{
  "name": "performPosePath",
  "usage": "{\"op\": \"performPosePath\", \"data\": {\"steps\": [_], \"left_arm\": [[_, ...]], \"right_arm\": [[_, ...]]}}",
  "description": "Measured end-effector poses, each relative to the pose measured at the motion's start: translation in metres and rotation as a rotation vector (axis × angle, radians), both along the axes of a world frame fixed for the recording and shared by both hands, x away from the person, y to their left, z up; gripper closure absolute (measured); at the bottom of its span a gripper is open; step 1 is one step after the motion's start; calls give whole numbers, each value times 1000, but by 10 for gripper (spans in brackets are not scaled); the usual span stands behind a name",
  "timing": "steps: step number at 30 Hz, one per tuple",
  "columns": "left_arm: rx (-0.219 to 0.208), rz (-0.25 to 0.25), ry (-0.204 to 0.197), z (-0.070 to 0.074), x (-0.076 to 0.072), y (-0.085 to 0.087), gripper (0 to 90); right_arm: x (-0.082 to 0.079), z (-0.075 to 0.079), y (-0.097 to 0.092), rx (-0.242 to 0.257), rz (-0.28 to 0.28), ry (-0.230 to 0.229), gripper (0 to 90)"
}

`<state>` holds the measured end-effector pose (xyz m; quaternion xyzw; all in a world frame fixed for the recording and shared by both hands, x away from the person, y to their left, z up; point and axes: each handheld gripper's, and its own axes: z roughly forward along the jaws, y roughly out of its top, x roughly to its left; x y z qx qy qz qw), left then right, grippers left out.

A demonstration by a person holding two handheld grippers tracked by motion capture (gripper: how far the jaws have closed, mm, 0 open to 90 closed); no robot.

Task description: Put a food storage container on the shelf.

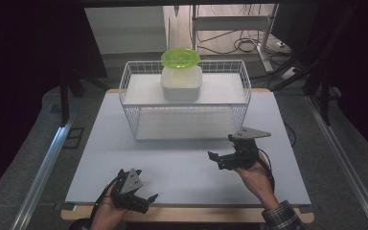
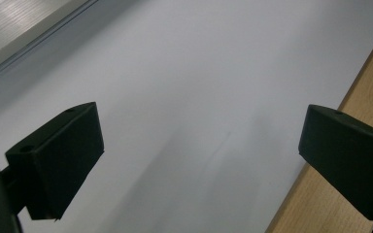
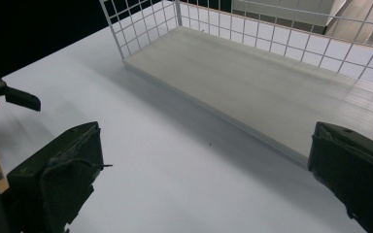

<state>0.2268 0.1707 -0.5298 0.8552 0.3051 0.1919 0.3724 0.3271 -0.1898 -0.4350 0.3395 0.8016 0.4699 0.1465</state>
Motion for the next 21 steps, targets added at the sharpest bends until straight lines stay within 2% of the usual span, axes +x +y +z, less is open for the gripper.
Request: {"op": "performPosePath", "data": {"steps": [6,21], "left_arm": [[-1,2,1,0,0,0,23],[-1,6,9,-1,1,0,23]], "right_arm": [[-8,-7,-7,-40,7,0,0],[-20,-33,-29,-82,-30,14,0]]}}
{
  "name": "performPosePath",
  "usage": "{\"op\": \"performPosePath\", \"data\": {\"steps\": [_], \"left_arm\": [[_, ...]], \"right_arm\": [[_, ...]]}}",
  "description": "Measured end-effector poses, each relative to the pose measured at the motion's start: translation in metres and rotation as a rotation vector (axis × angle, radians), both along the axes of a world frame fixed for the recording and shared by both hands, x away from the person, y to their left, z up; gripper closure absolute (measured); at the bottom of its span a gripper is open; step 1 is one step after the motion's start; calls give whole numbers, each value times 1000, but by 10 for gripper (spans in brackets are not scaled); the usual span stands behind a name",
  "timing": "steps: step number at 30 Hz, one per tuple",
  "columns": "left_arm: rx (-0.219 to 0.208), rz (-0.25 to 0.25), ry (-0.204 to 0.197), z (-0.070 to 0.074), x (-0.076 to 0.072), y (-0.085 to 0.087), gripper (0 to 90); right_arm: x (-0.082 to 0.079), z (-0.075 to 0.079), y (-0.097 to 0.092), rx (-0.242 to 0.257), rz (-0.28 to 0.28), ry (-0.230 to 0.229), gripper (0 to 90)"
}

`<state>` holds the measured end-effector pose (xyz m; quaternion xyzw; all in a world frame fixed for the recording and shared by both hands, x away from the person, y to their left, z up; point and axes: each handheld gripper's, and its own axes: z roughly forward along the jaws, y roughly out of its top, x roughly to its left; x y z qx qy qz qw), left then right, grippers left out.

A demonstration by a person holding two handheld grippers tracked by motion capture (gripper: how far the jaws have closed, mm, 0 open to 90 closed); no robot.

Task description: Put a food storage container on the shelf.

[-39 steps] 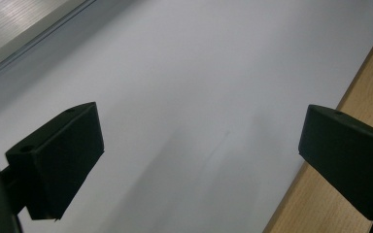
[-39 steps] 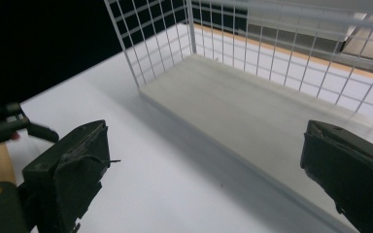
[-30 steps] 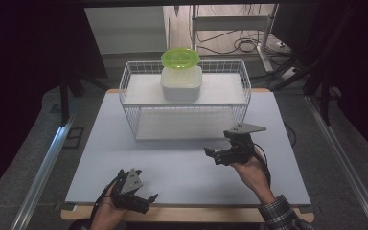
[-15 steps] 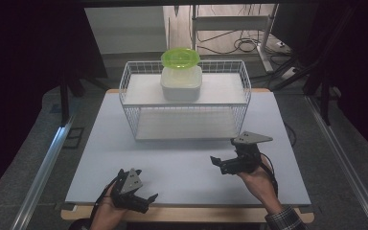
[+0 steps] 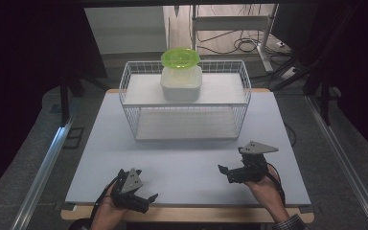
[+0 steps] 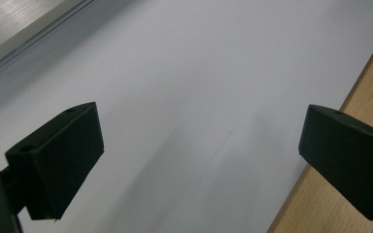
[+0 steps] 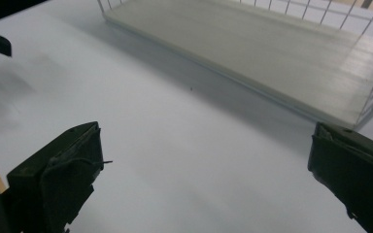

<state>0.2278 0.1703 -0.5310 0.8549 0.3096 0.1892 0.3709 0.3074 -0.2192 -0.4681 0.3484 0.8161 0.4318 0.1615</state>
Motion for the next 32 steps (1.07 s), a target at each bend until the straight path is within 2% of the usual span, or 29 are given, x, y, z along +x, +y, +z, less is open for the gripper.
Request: {"op": "performPosePath", "data": {"steps": [4,15,27,32], "left_arm": [[0,0,1,0,0,0,23],[2,1,4,-1,0,0,23],[5,0,10,-1,1,0,22],[6,0,10,-1,1,0,22]], "right_arm": [[-2,-8,-3,-26,-8,10,0],[-10,-22,-11,-50,-24,42,0],[-16,-40,-12,-121,-16,102,0],[-16,-43,-10,-149,-10,112,0]]}}
